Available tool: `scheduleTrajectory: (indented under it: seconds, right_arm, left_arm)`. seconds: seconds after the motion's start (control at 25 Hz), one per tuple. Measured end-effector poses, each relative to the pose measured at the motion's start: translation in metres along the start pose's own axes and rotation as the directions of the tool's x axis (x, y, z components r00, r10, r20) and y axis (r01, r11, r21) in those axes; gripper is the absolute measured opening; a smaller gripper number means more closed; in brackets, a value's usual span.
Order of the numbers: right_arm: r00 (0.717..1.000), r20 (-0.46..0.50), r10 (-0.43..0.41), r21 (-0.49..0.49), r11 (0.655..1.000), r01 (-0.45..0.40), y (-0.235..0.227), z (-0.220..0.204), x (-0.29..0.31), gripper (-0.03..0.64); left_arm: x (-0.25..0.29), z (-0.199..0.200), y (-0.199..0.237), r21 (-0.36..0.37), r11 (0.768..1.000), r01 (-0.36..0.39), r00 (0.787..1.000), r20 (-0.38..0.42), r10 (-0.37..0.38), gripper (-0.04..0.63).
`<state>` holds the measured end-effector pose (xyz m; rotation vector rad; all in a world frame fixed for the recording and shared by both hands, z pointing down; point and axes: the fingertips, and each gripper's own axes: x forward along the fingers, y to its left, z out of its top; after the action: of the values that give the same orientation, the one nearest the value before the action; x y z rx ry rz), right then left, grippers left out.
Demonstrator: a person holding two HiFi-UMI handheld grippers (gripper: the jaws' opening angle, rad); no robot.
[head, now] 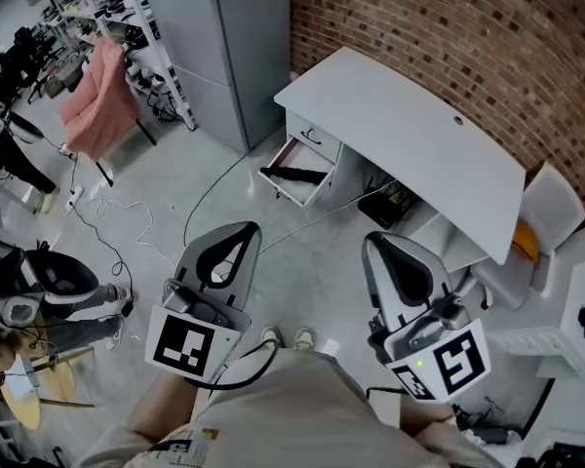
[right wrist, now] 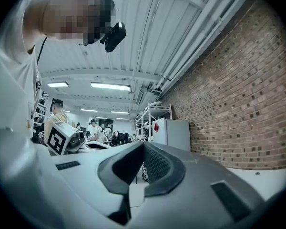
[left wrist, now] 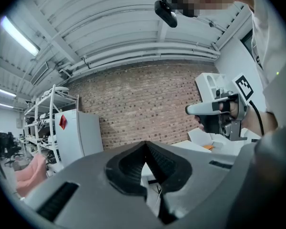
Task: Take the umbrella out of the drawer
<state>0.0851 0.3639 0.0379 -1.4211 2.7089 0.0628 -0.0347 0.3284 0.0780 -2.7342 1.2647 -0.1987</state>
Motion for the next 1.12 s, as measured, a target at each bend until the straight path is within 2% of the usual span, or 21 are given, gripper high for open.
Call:
scheduleTrajectory:
  seconds: [0.4,0.6,1.12]
  right_arm:
    - [0.999,-0.011,0.034,0.002,0.999,-0.034,-0.016,-0.011,-0.012,0.007]
    - [0.999,0.000,0.037,0.003,0.999,-0.037,-0.027,-0.013,-0.018,0.006]
    - [0.999,-0.015,0.044,0.036,0.998,-0.043,-0.042,-0.027,-0.015,0.007]
  left_arm:
    - [0.010,-0.005,-0.019,0.015,1.000,-0.017,1.000,-0.022,0.017,0.008]
    - [0.018,-0.005,-0.032,0.051,0.999,-0.017,1.000,-0.024,0.018,0.008]
    - [0.028,-0.016,-0.030,0.034,0.999,-0.043,0.999,-0.027,0.043,0.008]
